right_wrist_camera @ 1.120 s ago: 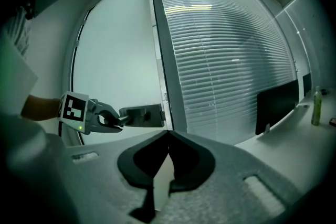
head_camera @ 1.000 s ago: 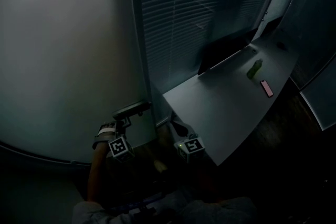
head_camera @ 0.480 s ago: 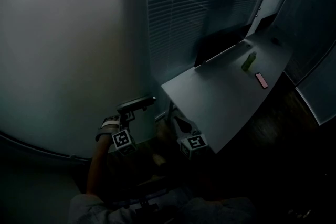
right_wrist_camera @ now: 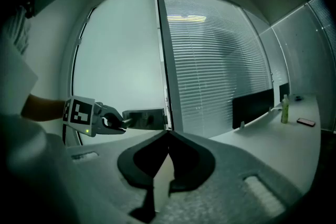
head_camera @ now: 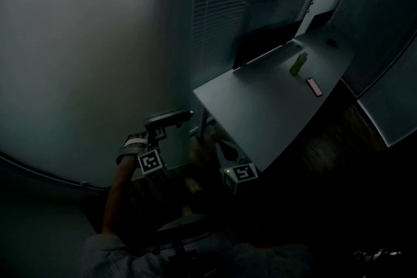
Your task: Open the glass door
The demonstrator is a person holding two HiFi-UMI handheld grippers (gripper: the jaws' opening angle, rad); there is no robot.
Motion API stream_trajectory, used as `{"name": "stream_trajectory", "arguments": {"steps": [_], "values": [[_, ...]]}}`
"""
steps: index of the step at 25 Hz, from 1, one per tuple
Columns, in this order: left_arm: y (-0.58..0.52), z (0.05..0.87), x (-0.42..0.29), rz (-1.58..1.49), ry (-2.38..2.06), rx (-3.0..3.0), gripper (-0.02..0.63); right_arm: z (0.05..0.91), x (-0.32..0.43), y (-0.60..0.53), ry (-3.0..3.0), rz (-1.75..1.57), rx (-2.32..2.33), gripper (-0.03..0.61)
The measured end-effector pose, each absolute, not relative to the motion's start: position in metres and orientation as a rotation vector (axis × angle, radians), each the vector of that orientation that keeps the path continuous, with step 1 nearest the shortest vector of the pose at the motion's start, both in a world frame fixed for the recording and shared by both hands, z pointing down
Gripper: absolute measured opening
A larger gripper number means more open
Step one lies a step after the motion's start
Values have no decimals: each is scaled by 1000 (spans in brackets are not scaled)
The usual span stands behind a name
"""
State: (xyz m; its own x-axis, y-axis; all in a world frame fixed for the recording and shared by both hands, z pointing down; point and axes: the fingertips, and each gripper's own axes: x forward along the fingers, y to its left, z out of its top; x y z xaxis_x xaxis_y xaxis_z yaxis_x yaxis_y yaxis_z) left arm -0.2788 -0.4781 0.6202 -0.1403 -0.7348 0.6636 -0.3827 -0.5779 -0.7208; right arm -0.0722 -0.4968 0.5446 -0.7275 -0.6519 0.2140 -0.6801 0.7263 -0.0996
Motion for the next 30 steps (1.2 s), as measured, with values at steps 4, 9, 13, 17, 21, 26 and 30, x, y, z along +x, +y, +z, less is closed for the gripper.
{"name": "stream_trajectory", "arguments": {"steps": [4,9,13,17,21,26,30], "values": [[-464,622,-270,-1766,1236,-1840,31,547,-59,-477,-2754,255,1113,0],[-446,617,-257,-1755,1211,-1848,31,546,-45,-454,-2742,271,1150,0],[-434,615,-251,-1746,1191,-1843,31,545,-36,-437,-2733,280,1173,0],[-423,613,-244,-1732,1180,-1850,31,547,-26,-424,-2711,287,1185,0],[-412,613,-238,-1727,1166,-1842,31,547,-15,-416,-2707,292,1206,0],[-396,612,-230,-1720,1138,-1842,31,545,-11,-404,-2708,282,1207,0],[-379,613,-220,-1707,1114,-1856,31,546,-5,-387,-2715,288,1205,0]]}}
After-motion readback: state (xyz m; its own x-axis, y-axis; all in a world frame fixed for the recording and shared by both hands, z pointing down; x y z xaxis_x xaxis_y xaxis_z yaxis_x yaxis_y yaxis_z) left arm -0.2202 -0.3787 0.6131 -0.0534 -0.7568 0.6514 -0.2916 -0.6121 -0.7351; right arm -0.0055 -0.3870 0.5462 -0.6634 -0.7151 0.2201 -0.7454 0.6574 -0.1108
